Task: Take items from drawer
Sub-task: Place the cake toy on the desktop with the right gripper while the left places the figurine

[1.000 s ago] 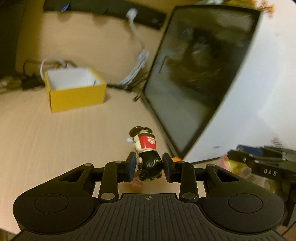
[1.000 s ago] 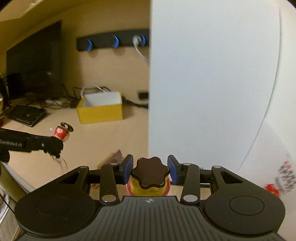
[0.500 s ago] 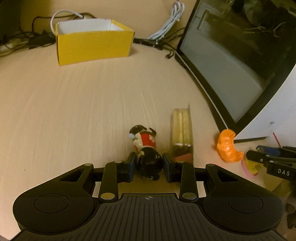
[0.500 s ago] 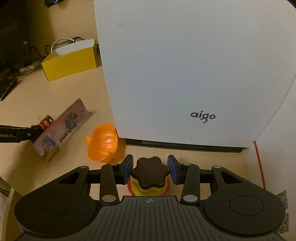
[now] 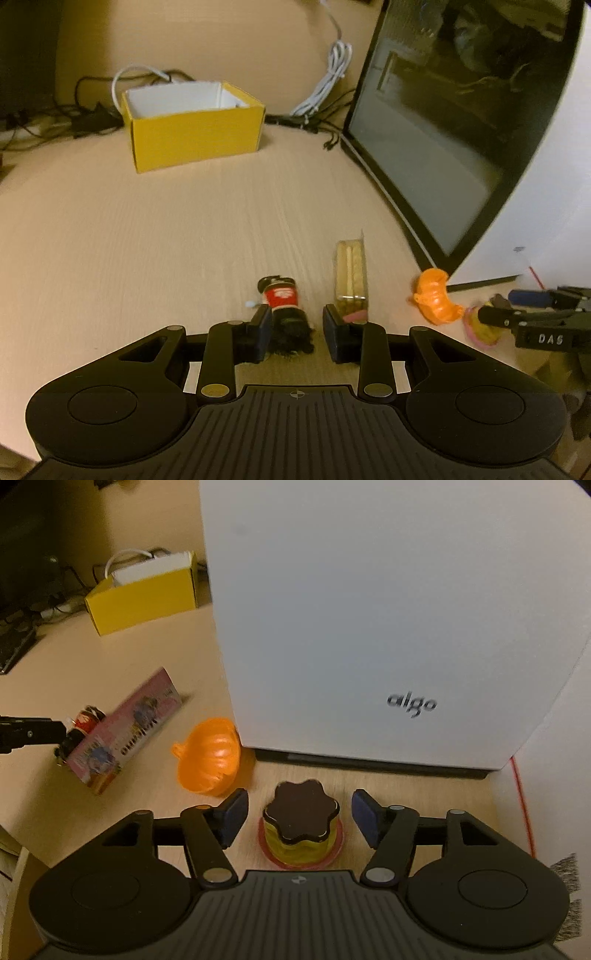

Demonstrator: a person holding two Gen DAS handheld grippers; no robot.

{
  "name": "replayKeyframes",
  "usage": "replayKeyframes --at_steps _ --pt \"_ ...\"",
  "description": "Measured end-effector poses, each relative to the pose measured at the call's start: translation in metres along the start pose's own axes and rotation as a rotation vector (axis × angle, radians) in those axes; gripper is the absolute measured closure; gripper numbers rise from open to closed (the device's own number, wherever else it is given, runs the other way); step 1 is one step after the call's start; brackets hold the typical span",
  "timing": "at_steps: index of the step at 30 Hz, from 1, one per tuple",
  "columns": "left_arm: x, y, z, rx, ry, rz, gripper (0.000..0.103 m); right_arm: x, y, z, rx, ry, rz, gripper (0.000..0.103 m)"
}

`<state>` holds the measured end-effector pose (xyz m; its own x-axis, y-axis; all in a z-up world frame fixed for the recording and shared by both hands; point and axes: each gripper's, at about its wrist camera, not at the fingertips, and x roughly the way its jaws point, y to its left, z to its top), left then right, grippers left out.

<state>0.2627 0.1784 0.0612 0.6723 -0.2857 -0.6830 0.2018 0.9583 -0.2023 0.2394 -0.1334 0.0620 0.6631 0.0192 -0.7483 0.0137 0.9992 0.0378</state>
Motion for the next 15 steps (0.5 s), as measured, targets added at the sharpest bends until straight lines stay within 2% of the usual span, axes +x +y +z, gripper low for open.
replayKeyframes --at_steps 2,6,12,15 --pt "-0.016 -0.003 -0.003 0.017 -0.018 -0.02 0.07 -0.014 0.002 0.0 -0.001 -0.035 -0.001 0.027" --pt "-0.04 -0.013 -0.017 0.077 -0.002 -0.112 0.07 -0.043 0.007 -0.007 0.005 -0.093 0.003 0.016" --pt "-0.04 -0.04 -0.061 0.216 0.153 -0.239 0.07 -0.081 0.018 -0.041 -0.017 -0.172 0.009 0.001" --pt "-0.028 -0.049 -0.087 0.257 0.26 -0.264 0.07 -0.085 0.018 -0.06 0.012 -0.139 0.023 0.0"
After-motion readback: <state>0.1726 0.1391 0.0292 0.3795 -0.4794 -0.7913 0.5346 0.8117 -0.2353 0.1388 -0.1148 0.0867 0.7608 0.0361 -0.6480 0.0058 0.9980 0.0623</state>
